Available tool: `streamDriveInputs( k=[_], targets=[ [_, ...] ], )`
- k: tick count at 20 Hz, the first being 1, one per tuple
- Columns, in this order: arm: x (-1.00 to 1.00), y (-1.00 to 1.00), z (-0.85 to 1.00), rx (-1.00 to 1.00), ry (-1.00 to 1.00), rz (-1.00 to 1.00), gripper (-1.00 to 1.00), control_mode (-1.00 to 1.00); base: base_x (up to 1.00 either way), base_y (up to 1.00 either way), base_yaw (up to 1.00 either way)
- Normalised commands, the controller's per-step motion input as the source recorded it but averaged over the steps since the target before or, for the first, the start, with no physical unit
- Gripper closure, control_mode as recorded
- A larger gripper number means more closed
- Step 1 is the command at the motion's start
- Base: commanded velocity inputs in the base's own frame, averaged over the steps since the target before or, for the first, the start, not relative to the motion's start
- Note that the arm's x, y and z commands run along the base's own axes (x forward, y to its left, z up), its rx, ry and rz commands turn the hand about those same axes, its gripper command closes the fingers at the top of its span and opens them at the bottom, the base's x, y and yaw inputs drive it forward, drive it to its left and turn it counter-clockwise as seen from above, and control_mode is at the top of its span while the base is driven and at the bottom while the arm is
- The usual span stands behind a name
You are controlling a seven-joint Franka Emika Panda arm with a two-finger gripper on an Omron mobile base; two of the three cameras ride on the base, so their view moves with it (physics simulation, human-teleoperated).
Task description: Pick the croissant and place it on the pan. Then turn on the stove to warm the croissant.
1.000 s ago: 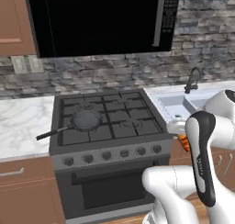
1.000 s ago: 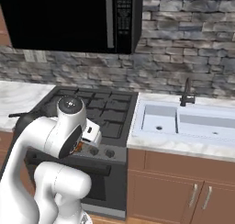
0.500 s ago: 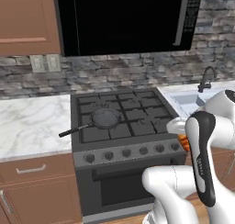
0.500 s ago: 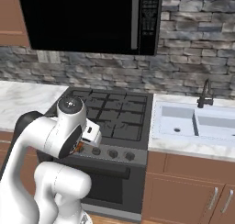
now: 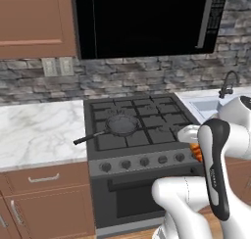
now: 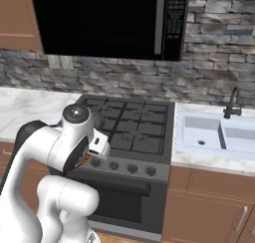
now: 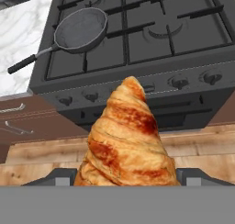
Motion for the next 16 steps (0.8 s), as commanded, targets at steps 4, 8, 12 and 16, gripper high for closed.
streamDriveInputs(
  k=[4,8,12,16],
  targets=[
    [0.0,0.0,0.0,0.0,0.0,0.0,1.0,1.0,0.0,0.1,0.11],
    [0.0,0.0,0.0,0.0,0.0,0.0,1.0,1.0,0.0,0.07,0.13],
    [0.0,0.0,0.0,0.0,0.0,0.0,1.0,1.0,0.0,0.11,0.12],
    [0.0,0.0,0.0,0.0,0.0,0.0,1.0,1.0,0.0,0.18,0.06]
  ],
)
